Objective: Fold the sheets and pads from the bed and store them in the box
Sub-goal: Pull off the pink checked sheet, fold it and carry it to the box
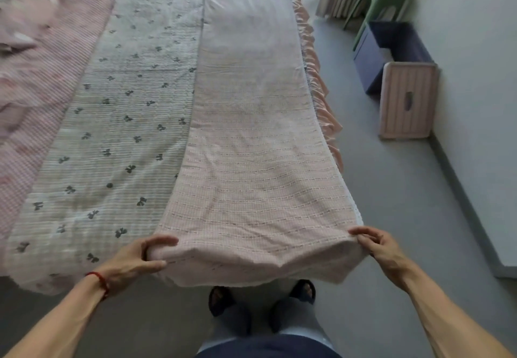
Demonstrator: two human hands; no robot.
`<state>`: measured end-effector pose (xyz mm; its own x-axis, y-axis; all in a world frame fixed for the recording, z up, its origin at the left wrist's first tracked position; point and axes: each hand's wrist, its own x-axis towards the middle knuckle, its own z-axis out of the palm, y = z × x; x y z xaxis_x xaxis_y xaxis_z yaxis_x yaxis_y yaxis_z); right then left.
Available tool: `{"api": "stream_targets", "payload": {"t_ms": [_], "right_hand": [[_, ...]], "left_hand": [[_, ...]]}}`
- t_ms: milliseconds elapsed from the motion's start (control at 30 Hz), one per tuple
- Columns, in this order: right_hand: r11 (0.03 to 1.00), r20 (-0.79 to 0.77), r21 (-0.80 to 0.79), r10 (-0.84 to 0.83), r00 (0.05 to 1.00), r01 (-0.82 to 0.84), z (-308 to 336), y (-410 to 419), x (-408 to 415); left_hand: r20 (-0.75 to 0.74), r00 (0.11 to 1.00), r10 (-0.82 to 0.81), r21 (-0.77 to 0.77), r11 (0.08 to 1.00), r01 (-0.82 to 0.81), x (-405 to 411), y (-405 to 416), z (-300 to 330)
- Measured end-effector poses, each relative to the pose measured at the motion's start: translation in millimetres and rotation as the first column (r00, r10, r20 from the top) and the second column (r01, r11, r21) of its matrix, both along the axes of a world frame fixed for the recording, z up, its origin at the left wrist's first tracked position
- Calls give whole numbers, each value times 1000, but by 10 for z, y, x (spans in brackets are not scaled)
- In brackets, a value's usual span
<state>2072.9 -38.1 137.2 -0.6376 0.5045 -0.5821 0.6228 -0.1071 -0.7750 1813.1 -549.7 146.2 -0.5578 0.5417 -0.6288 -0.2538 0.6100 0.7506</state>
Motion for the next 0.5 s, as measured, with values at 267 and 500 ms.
{"api": "stream_targets", "payload": {"t_ms": [267, 500], "right_hand": [[987, 26, 76, 143, 989, -144, 583, 30, -327], [980, 105, 125, 142, 984, -155, 732, 46, -611]], "left_hand": [[-199, 970, 140, 52, 990, -132, -390, 30, 243], [-177, 936, 306, 169, 946, -277, -680, 148, 220]]}}
